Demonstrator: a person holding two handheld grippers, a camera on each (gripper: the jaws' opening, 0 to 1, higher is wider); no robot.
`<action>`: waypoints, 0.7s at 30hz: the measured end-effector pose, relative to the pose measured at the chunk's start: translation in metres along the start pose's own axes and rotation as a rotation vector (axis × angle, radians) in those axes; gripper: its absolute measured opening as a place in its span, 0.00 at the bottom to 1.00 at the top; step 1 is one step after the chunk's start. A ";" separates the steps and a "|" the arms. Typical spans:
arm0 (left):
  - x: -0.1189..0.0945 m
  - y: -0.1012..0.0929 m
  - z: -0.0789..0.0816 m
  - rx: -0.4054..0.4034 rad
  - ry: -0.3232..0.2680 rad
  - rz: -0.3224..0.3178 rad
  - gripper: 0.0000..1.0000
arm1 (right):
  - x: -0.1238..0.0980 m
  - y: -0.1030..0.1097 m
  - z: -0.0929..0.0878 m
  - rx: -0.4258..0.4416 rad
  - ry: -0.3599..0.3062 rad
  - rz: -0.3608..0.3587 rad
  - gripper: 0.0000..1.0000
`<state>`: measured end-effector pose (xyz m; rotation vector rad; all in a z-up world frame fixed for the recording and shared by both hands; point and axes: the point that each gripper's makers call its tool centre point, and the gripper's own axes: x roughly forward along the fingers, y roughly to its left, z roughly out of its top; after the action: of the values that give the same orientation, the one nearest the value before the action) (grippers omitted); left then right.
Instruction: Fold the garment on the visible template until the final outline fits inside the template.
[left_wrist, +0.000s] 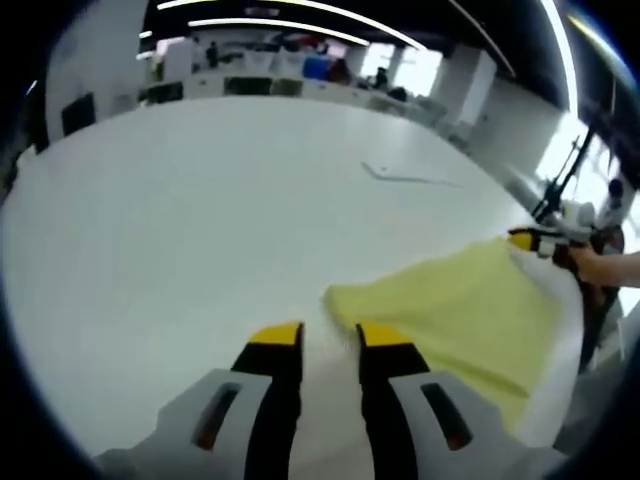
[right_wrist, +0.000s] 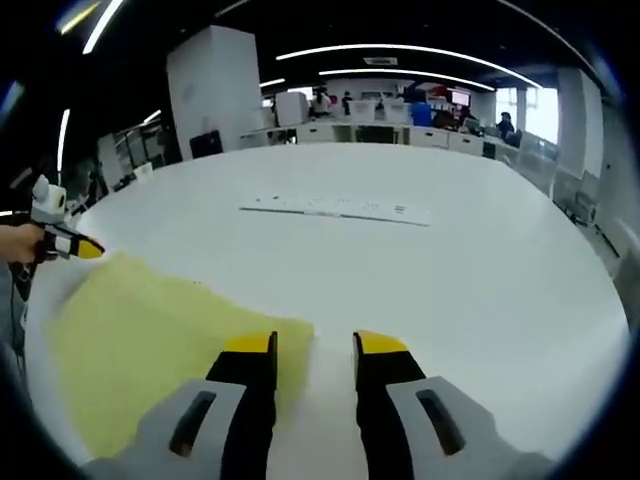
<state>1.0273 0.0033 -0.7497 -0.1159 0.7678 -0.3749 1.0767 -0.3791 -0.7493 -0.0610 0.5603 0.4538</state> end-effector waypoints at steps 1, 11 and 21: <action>-0.001 -0.001 -0.001 -0.002 -0.001 -0.003 0.20 | -0.001 0.002 0.002 0.000 -0.008 0.007 0.37; -0.013 -0.023 -0.008 -0.011 -0.023 -0.043 0.31 | -0.008 0.015 0.012 0.018 -0.056 0.048 0.52; -0.028 -0.032 -0.011 -0.017 -0.046 -0.050 0.37 | -0.026 0.026 0.015 0.006 -0.069 0.068 0.52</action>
<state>0.9917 -0.0151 -0.7319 -0.1595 0.7238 -0.4119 1.0534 -0.3638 -0.7217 -0.0203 0.4968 0.5183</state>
